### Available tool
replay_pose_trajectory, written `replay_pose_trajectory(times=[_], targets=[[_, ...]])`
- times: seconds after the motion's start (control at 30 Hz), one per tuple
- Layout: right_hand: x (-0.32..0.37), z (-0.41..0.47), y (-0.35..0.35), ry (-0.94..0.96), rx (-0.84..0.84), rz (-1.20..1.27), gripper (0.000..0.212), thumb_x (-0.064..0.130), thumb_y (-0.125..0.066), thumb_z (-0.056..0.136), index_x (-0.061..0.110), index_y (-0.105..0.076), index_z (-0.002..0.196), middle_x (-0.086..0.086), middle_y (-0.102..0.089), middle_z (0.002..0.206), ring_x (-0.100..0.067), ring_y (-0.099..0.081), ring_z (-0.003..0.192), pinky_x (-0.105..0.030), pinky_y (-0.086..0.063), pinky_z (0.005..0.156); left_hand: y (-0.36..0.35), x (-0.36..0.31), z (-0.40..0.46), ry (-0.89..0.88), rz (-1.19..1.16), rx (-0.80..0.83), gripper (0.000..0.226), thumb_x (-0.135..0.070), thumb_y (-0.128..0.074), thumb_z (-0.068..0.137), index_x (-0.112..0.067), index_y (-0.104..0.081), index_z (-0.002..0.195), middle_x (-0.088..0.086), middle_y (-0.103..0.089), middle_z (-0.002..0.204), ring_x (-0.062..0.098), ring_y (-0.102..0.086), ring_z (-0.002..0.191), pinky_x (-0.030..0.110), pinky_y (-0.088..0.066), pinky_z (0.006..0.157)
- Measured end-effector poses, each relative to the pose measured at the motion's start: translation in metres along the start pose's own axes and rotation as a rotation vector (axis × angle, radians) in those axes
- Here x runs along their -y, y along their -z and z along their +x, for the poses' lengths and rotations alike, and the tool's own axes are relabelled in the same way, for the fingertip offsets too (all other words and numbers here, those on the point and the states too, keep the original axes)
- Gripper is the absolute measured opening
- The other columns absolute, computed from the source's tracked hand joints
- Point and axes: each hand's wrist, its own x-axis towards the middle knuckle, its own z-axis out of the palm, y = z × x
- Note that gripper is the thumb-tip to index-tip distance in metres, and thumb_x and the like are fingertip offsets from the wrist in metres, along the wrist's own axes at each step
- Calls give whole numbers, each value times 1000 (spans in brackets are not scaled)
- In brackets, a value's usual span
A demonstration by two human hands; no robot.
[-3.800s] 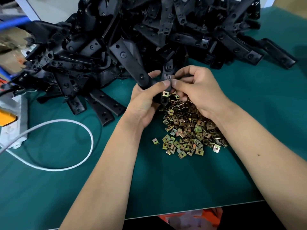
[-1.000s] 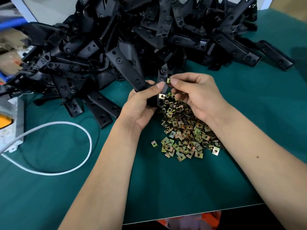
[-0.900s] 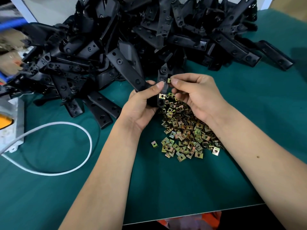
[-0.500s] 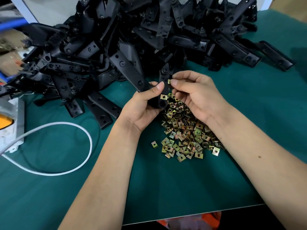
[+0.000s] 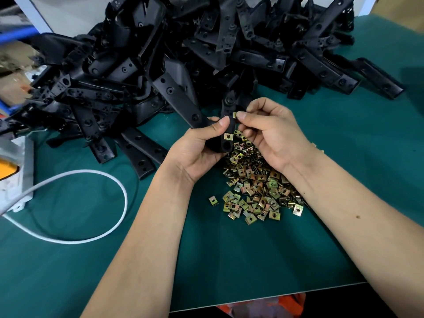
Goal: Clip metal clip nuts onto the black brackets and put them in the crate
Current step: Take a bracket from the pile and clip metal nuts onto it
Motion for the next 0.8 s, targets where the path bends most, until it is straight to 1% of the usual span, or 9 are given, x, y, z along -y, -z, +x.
replay_pose_trajectory(times=[0.17,0.27,0.4,0.43,0.5,0.57,0.6,0.7,0.8], targets=[[-3,0,-2,-13,-26,107,29,-13,-65,90,12,-57,78,-2,-63,69,-12,-61,61,-17,-46,51,-3,3,1,6,-57,3,20,-13,-73,79,-11,-70,99,3,-74,95,14,-71,85,27,-57,72],[-5,-1,-4,15,-50,141,30,-13,-65,90,12,-56,77,-3,-62,70,-13,-61,61,-17,-45,51,-7,4,1,5,-75,-6,10,-12,-73,78,-13,-77,87,4,-75,94,13,-73,83,28,-59,69],[-8,-1,-5,32,-94,179,31,-13,-65,90,13,-56,75,-5,-63,73,-12,-61,60,-18,-45,51,-11,6,2,-25,-20,-52,4,-13,-76,74,-16,-75,77,3,-76,89,13,-74,78,28,-59,65],[-8,-1,-5,12,-99,215,32,-13,-64,90,14,-55,75,-5,-65,73,-12,-61,60,-17,-45,50,-12,6,2,-31,-19,-51,5,-13,-77,74,-16,-74,78,3,-76,88,13,-74,78,27,-59,65],[-9,-2,-5,-24,-99,277,33,-11,-64,90,15,-54,74,-3,-66,73,-11,-61,59,-16,-45,49,-13,6,1,-25,-42,-44,12,-14,-76,74,-13,-70,85,4,-76,87,14,-74,78,27,-59,66],[-9,-1,-6,7,-92,256,34,-12,-64,90,15,-53,73,-2,-65,72,-11,-60,60,-16,-44,49,-12,5,1,-5,-75,-31,14,-13,-75,76,-12,-72,90,3,-76,88,14,-74,79,27,-59,67],[-9,-1,-6,48,-94,211,34,-13,-64,90,15,-52,73,-2,-63,70,-11,-60,59,-17,-43,49,-11,6,1,0,-84,-24,11,-13,-75,77,-12,-75,88,3,-76,89,13,-74,79,27,-59,67],[-9,-1,-7,135,-100,104,35,-14,-65,89,14,-51,73,-2,-59,66,-13,-58,59,-19,-41,49,-12,7,0,-6,-76,-17,8,-13,-74,78,-17,-81,77,3,-77,89,13,-74,79,28,-59,68],[-10,-1,-6,105,-108,125,35,-14,-63,90,14,-51,72,-2,-59,68,-11,-56,57,-18,-39,49,-14,9,1,-29,-51,-19,14,-11,-74,79,-19,-79,69,3,-77,88,14,-74,77,29,-59,65]])
